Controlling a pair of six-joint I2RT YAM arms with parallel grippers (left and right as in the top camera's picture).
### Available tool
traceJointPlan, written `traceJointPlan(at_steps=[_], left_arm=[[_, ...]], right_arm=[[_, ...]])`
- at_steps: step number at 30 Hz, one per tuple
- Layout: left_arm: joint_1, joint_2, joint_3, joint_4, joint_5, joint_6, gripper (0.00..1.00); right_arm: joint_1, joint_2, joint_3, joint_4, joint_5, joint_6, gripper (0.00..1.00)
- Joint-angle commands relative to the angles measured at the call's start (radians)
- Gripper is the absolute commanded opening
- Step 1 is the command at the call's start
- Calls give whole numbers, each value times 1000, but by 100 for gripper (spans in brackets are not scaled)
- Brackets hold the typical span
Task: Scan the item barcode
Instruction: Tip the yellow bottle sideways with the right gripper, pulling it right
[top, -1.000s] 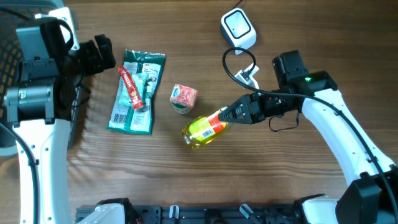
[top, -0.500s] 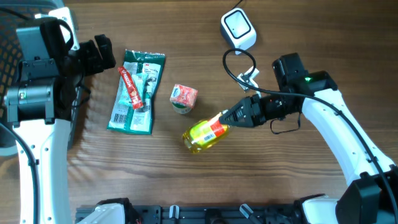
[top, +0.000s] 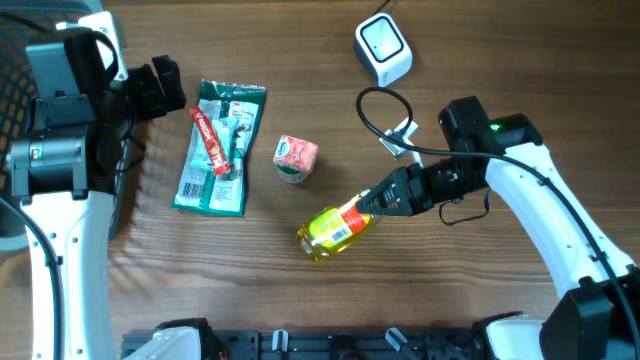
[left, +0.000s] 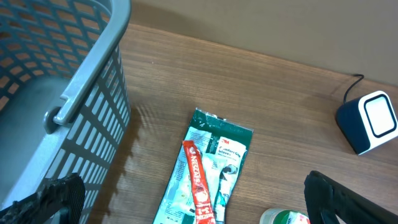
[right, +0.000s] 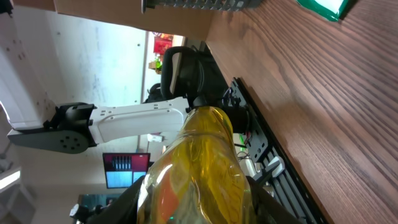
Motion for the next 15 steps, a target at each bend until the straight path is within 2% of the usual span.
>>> traceJointPlan(at_steps=[1,15], left_arm=[[4,2,8,2,-6,8,100],[4,2,8,2,-6,8,100]], right_arm=[[3,-19,-1,6,-65,-28,30],[3,-19,-1,11,-64,-28,31]])
